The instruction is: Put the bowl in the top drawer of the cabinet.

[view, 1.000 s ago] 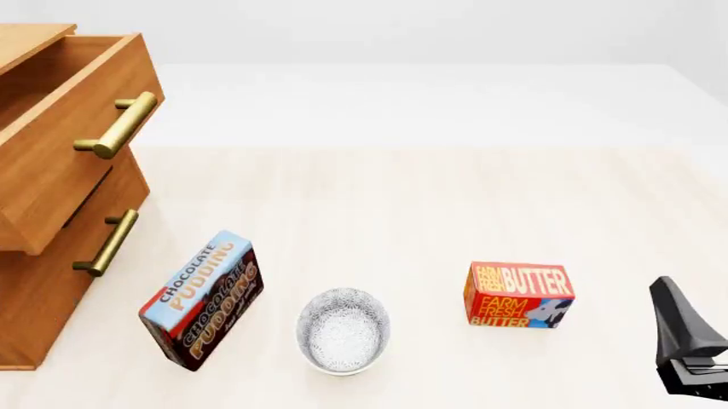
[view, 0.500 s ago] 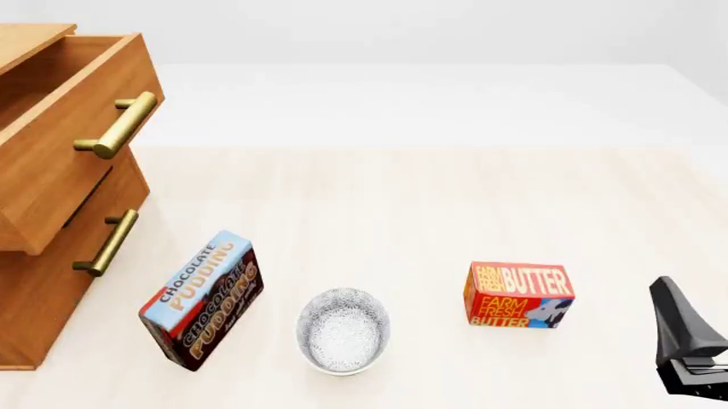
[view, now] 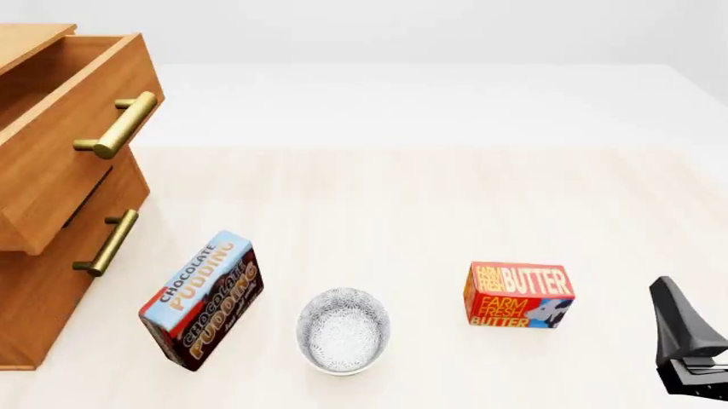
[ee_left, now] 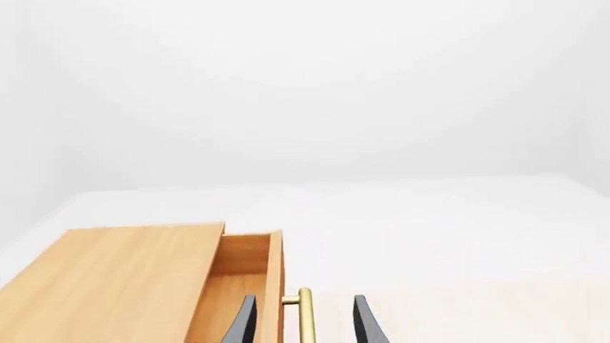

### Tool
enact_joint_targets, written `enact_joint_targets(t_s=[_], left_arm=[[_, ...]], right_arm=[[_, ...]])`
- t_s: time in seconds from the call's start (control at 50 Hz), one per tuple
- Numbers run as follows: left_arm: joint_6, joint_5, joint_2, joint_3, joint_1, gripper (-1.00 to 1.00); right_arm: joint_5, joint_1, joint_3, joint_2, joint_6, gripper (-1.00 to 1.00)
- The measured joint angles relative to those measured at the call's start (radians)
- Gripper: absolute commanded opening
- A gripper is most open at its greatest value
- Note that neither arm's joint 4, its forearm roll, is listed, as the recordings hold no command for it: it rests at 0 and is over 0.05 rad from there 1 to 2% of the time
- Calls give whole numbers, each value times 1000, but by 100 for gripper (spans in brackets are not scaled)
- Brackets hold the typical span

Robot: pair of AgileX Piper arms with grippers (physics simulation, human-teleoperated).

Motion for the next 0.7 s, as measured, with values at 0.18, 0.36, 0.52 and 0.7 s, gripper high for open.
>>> enact_joint_targets(t_s=[0.18, 0.36, 0.52, 0.7], left_arm=[[-49, -22, 96, -28, 33, 100], [-94, -45, 188, -58, 59, 100], [-129, -61, 258, -88, 77, 100], [-164, -61, 310, -118, 89, 100]], right_arm=[[0, 0, 0, 0, 0, 100], [0, 0, 0, 0, 0, 100], [0, 0, 0, 0, 0, 100], [0, 0, 0, 0, 0, 100]])
